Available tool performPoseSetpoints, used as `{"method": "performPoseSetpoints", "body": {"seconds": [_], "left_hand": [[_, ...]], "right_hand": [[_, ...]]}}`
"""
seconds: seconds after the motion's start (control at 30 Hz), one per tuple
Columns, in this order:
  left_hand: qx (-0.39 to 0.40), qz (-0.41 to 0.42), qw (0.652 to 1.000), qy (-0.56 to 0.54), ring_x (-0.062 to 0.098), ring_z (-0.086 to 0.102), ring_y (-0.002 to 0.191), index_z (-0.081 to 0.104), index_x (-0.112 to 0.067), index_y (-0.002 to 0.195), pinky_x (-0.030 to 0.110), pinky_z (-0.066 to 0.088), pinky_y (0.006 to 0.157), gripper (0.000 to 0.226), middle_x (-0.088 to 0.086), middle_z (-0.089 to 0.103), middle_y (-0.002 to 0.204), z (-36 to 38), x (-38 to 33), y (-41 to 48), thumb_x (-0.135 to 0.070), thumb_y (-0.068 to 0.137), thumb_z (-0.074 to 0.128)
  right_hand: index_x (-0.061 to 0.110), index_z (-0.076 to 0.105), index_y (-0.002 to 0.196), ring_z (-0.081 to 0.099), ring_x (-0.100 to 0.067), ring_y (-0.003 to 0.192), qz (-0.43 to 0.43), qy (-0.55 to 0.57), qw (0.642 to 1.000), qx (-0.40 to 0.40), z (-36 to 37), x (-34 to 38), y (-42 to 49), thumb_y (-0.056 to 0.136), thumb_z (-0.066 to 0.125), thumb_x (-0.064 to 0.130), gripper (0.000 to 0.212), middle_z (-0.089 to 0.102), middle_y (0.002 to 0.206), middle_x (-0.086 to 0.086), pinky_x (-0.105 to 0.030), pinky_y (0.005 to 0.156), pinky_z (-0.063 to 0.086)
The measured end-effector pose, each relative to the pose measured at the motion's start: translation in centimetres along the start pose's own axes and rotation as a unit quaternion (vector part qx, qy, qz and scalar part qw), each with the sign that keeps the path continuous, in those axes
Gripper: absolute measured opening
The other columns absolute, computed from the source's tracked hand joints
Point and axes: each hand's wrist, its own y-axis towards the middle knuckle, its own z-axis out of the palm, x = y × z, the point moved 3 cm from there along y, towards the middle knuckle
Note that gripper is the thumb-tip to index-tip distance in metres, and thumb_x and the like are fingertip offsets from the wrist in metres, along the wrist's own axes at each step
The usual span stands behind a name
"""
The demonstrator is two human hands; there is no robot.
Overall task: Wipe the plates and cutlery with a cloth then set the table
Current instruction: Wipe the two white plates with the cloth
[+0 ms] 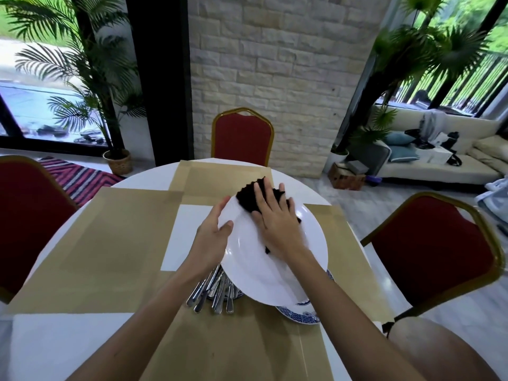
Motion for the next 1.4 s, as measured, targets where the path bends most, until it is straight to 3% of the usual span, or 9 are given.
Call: {"method": "performPoseSetpoints", "body": {"seconds": [0.23, 0.4, 0.53, 0.67, 1.0, 1.1, 1.2, 1.3, 1.4], "left_hand": [[-0.113, 0.002, 0.994, -0.003, 0.048, 0.049, 0.113, 0.037, -0.034, 0.143, 0.046, 0.047, 0.092, 0.051, 0.023, 0.059, 0.122, -1.4, 0.8, 1.0, -0.009, 0.099, 0.038], [-0.123, 0.001, 0.992, 0.019, 0.021, 0.051, 0.116, 0.035, -0.029, 0.146, 0.021, 0.038, 0.086, 0.051, -0.004, 0.056, 0.124, -0.8, 1.1, 0.9, -0.007, 0.100, 0.037], [-0.136, -0.007, 0.990, 0.017, 0.046, 0.048, 0.116, 0.035, -0.035, 0.144, 0.048, 0.043, 0.097, 0.052, 0.027, 0.056, 0.125, -1.6, 1.5, 1.2, -0.009, 0.099, 0.037], [-0.127, -0.003, 0.991, 0.035, 0.052, 0.048, 0.109, 0.033, -0.035, 0.145, 0.051, 0.047, 0.088, 0.052, 0.035, 0.054, 0.118, -2.5, 1.3, 1.0, -0.009, 0.100, 0.035], [0.000, -0.002, 1.000, -0.003, 0.010, 0.049, 0.119, 0.038, -0.035, 0.142, 0.019, 0.040, 0.091, 0.046, -0.011, 0.050, 0.131, -0.2, 1.5, 1.2, -0.012, 0.102, 0.035], [-0.041, -0.011, 0.999, 0.006, 0.024, 0.051, 0.121, 0.041, -0.036, 0.141, 0.036, 0.041, 0.103, 0.044, 0.003, 0.056, 0.130, -1.6, 2.0, 1.8, -0.015, 0.102, 0.035], [-0.057, -0.024, 0.998, 0.022, 0.037, 0.048, 0.122, 0.039, -0.037, 0.142, 0.043, 0.040, 0.102, 0.045, 0.016, 0.057, 0.130, -2.6, 2.6, 2.1, -0.018, 0.102, 0.034], [-0.056, -0.015, 0.998, 0.030, 0.017, 0.053, 0.118, 0.036, -0.036, 0.144, 0.033, 0.042, 0.097, 0.046, -0.002, 0.055, 0.132, -2.1, 1.5, 1.7, -0.017, 0.101, 0.034], [-0.084, -0.033, 0.996, 0.009, 0.004, 0.056, 0.094, 0.033, -0.028, 0.145, 0.027, 0.042, 0.086, 0.047, -0.006, 0.051, 0.122, -1.3, 0.5, 2.1, -0.013, 0.100, 0.032]], "right_hand": [[0.011, -0.001, 0.155, -0.005, -0.038, 0.147, 0.129, -0.037, 0.986, 0.102, 1.7, -0.5, -4.2, 0.105, 0.019, 0.037, 0.060, -0.010, 0.162, -0.005, -0.048, 0.119, 0.003], [0.020, 0.010, 0.155, 0.002, -0.032, 0.148, 0.060, 0.095, 0.982, 0.153, 1.5, 4.4, -7.8, 0.105, 0.022, 0.034, 0.053, 0.000, 0.163, 0.003, -0.043, 0.119, 0.006], [0.028, 0.026, 0.152, 0.003, -0.021, 0.149, -0.013, 0.145, 0.979, 0.141, 0.1, 4.7, -9.3, 0.106, 0.027, 0.034, 0.046, 0.015, 0.159, 0.015, -0.033, 0.119, 0.002], [0.024, 0.030, 0.150, 0.008, -0.025, 0.148, -0.015, 0.047, 0.988, 0.146, -0.2, -0.3, -8.8, 0.106, 0.029, 0.029, 0.045, 0.016, 0.160, 0.011, -0.032, 0.118, 0.008], [0.028, 0.007, 0.154, 0.002, -0.035, 0.148, -0.059, -0.060, 0.987, 0.137, 0.2, -1.2, -3.1, 0.099, 0.012, 0.048, 0.059, -0.003, 0.161, 0.008, -0.050, 0.119, 0.004], [0.029, 0.007, 0.154, 0.000, -0.030, 0.148, -0.132, 0.031, 0.974, 0.181, 0.0, 1.5, -5.8, 0.096, 0.011, 0.054, 0.063, -0.007, 0.157, 0.015, -0.044, 0.119, 0.003], [0.027, 0.005, 0.155, 0.000, -0.023, 0.149, -0.185, 0.079, 0.953, 0.226, 0.2, 2.9, -8.7, 0.096, 0.042, 0.055, 0.075, -0.008, 0.157, 0.015, -0.032, 0.118, 0.002], [0.015, 0.022, 0.153, 0.032, -0.024, 0.141, -0.209, 0.077, 0.957, 0.187, -0.3, 2.2, -9.1, 0.091, 0.063, 0.019, 0.074, 0.017, 0.160, 0.002, -0.034, 0.115, 0.025], [0.010, 0.053, 0.136, 0.061, -0.026, 0.110, -0.219, 0.055, 0.971, 0.079, -2.1, 1.2, -7.9, 0.077, 0.064, -0.004, 0.062, 0.060, 0.133, -0.006, -0.037, 0.087, 0.054]]}}
